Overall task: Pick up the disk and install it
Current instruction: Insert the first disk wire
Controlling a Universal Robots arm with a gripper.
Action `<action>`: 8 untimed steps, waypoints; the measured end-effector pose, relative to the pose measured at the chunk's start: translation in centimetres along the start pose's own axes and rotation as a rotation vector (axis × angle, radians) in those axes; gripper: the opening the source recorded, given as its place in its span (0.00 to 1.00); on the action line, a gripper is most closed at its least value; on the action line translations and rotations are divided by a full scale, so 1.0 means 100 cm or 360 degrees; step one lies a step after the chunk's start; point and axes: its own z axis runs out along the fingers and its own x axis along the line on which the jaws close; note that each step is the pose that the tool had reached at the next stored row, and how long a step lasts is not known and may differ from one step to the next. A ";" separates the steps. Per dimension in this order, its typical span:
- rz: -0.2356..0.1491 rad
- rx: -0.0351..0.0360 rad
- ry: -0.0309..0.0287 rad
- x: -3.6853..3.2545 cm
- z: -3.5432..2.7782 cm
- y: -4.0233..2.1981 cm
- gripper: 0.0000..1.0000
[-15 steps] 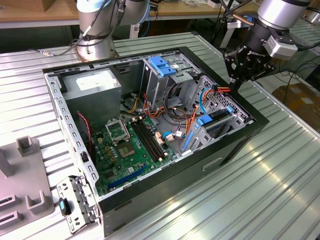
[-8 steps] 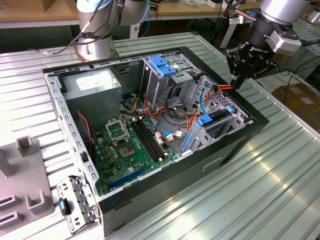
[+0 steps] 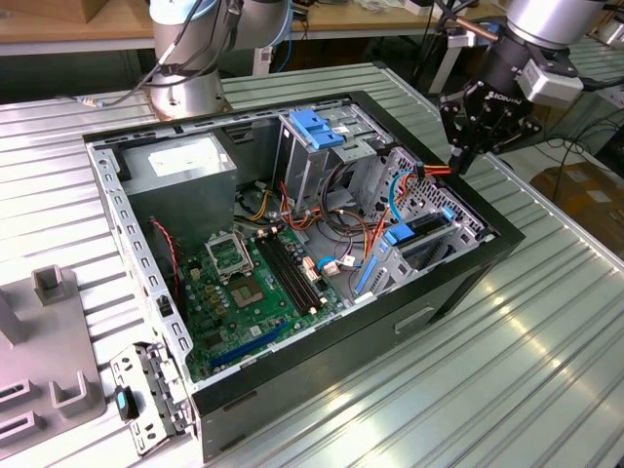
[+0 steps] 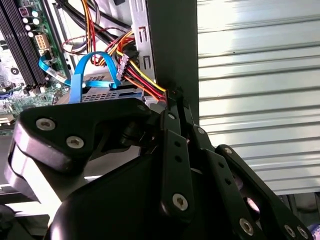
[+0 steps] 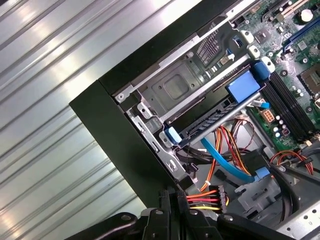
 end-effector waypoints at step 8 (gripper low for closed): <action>0.0032 -0.0001 0.00008 -0.0052 0.0007 0.0041 0.17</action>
